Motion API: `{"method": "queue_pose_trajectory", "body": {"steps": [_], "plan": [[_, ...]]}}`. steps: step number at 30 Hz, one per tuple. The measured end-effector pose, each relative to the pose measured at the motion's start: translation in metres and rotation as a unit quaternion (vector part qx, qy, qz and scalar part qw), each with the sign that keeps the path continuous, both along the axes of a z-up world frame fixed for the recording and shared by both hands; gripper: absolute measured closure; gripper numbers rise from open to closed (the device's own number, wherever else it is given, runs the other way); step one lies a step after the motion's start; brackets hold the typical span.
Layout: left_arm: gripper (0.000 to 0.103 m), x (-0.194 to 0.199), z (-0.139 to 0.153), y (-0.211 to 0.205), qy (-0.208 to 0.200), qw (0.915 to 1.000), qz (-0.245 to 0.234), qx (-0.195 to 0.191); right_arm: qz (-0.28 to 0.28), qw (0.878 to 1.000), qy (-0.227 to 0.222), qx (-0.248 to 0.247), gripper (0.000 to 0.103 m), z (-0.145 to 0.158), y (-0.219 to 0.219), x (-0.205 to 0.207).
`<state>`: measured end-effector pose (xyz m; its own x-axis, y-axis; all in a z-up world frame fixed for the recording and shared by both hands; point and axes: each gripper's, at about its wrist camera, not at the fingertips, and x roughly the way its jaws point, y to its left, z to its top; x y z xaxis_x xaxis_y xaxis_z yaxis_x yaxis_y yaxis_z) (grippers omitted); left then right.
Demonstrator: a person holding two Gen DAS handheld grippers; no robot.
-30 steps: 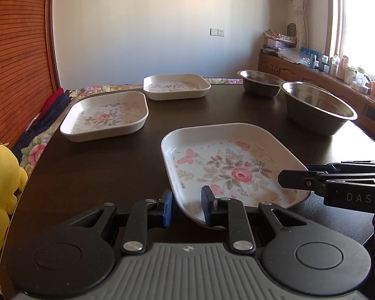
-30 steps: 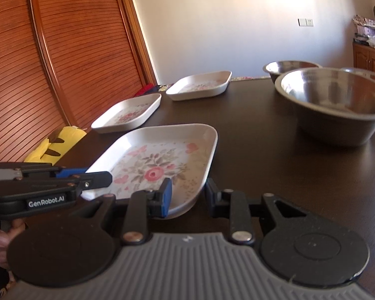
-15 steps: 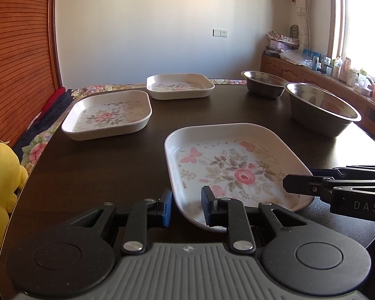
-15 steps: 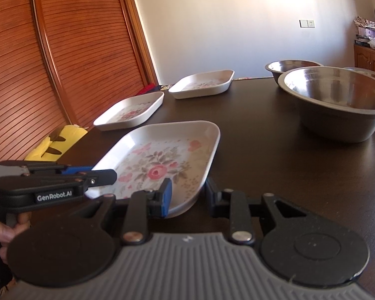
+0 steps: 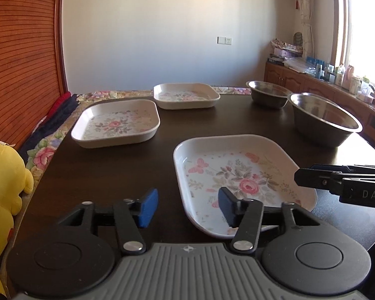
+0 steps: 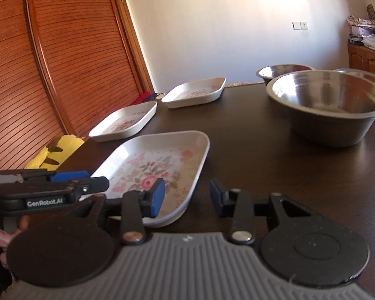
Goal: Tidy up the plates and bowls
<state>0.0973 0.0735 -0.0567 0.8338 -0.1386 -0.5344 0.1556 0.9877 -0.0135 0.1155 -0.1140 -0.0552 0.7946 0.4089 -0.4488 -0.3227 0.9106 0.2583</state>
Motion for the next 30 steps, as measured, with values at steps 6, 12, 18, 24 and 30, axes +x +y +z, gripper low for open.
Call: {"method": "queue_pose_trajectory", "body": {"steps": [6,12,18,24,30], "plan": [[0.032,-0.004,0.012,0.004,-0.014,0.9999,0.003,0.000,-0.013,1.000,-0.023,-0.008,0.049,0.012,-0.006,-0.002],[0.016,-0.005,0.022,0.002,-0.030,0.9995,0.001,0.010,-0.021,0.999,-0.047,-0.015,0.037,0.027,-0.010,-0.002],[0.006,-0.007,0.028,-0.001,-0.043,0.9990,0.001,0.015,-0.027,0.998,-0.061,-0.020,0.018,0.035,-0.010,-0.002],[0.003,-0.006,0.029,-0.002,-0.046,0.9989,0.005,0.007,-0.028,0.997,-0.069,-0.022,0.000,0.041,-0.013,0.002],[0.003,-0.007,0.032,-0.002,-0.049,0.9987,0.005,0.014,-0.026,0.997,-0.073,-0.031,0.000,0.044,-0.011,0.004]]}}
